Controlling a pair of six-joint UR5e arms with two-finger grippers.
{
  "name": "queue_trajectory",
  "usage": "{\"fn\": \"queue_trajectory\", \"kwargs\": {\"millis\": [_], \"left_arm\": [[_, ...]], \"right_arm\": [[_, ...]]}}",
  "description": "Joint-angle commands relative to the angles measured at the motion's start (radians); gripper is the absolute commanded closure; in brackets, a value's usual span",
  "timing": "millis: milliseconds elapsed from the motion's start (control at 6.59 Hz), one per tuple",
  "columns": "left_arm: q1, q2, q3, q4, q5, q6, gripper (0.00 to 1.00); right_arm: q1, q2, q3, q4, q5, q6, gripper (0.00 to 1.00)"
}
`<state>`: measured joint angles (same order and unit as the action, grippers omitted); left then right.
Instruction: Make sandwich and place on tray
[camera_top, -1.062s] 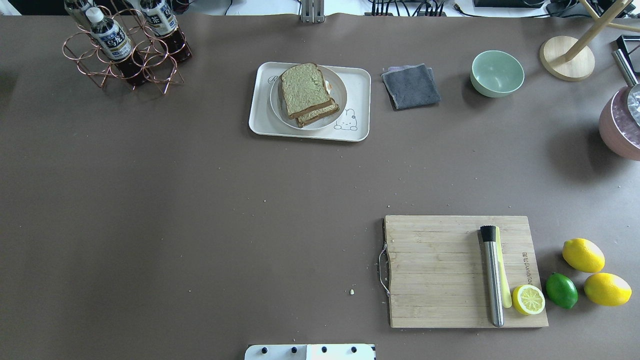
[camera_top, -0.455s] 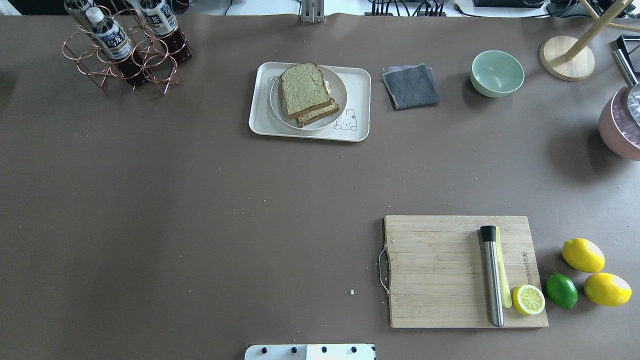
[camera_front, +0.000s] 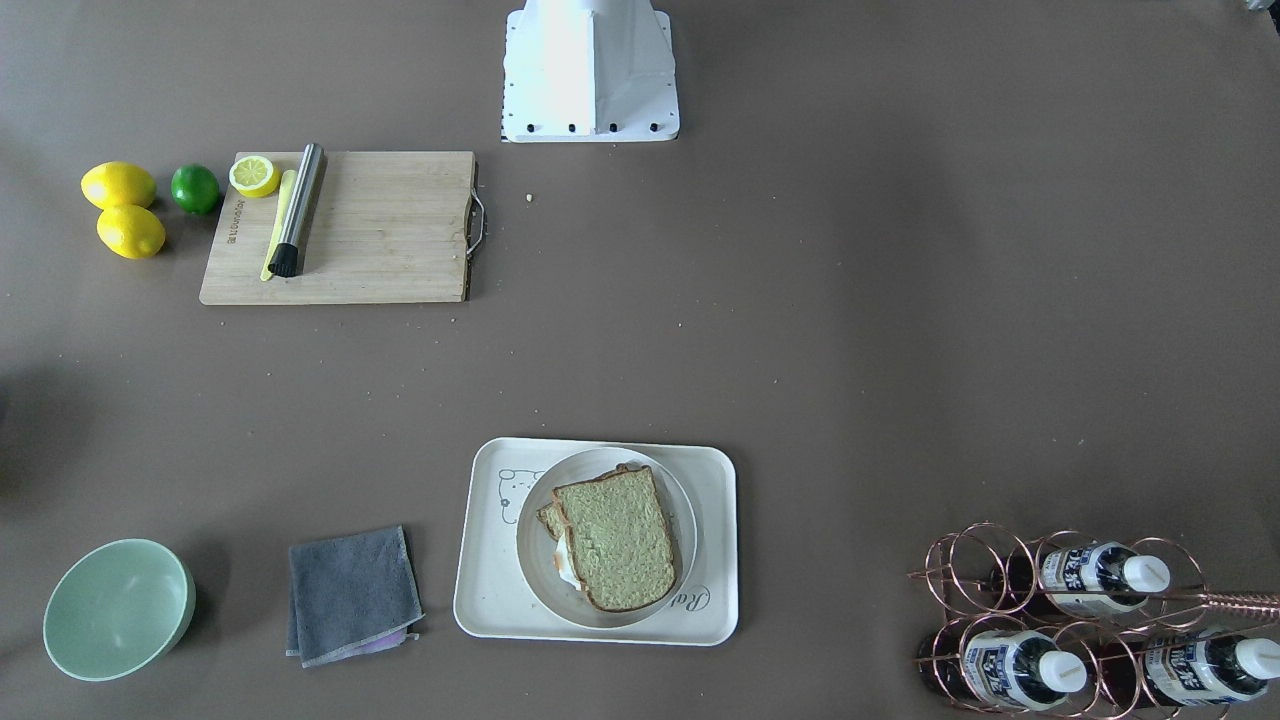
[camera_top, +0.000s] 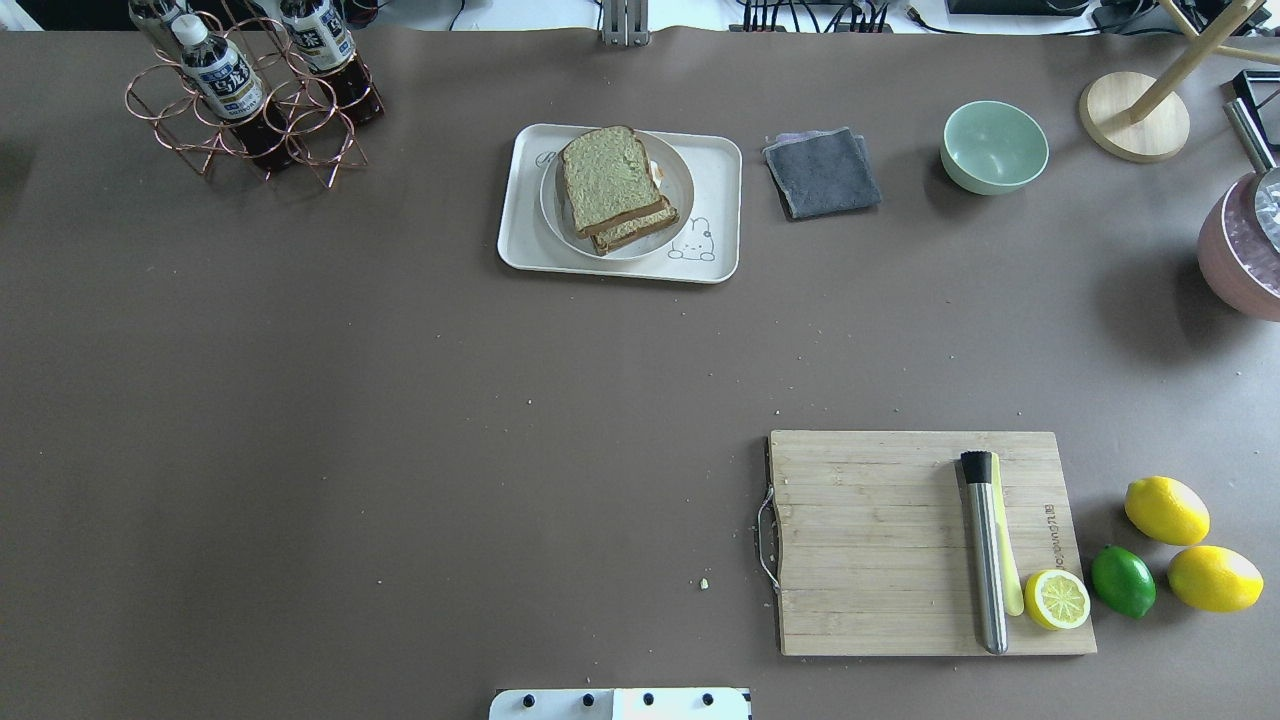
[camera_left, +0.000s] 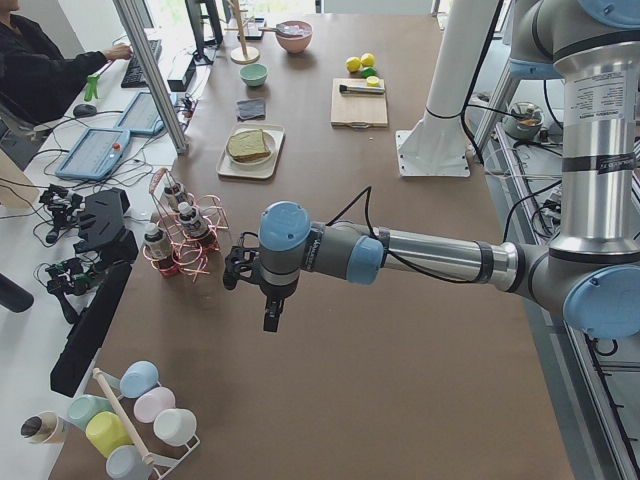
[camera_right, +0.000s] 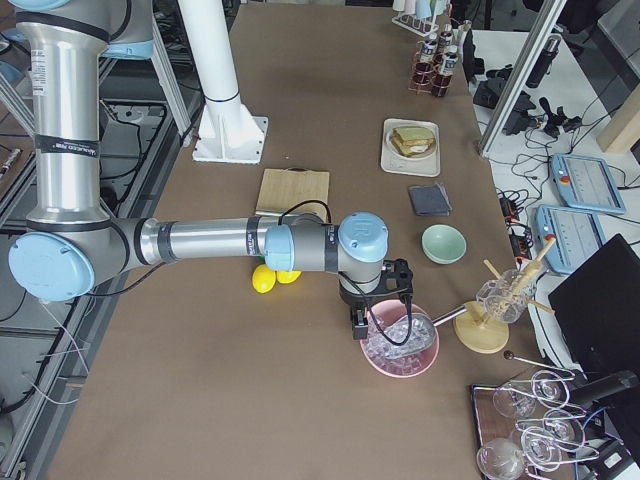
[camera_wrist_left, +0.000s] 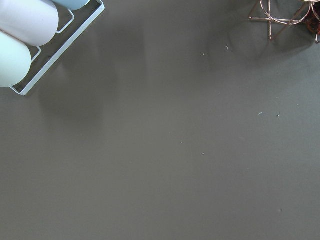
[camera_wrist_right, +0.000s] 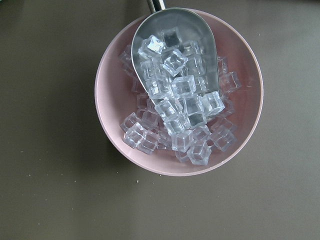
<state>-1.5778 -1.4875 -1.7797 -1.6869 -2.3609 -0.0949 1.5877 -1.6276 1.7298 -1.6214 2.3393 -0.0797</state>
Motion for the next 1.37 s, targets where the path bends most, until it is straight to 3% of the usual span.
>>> {"fn": "queue_trajectory", "kwargs": {"millis": [0, 1213], "left_arm": [[0.001, -0.002, 0.0, 0.0, 0.003, 0.0, 0.02], [0.001, -0.007, -0.007, -0.002, 0.003, -0.015, 0.02]], "right_arm": [[0.0, 0.0, 0.001, 0.0, 0.003, 0.001, 0.0], [-0.008, 0.003, 0.002, 0.0, 0.015, -0.002, 0.0]]}}
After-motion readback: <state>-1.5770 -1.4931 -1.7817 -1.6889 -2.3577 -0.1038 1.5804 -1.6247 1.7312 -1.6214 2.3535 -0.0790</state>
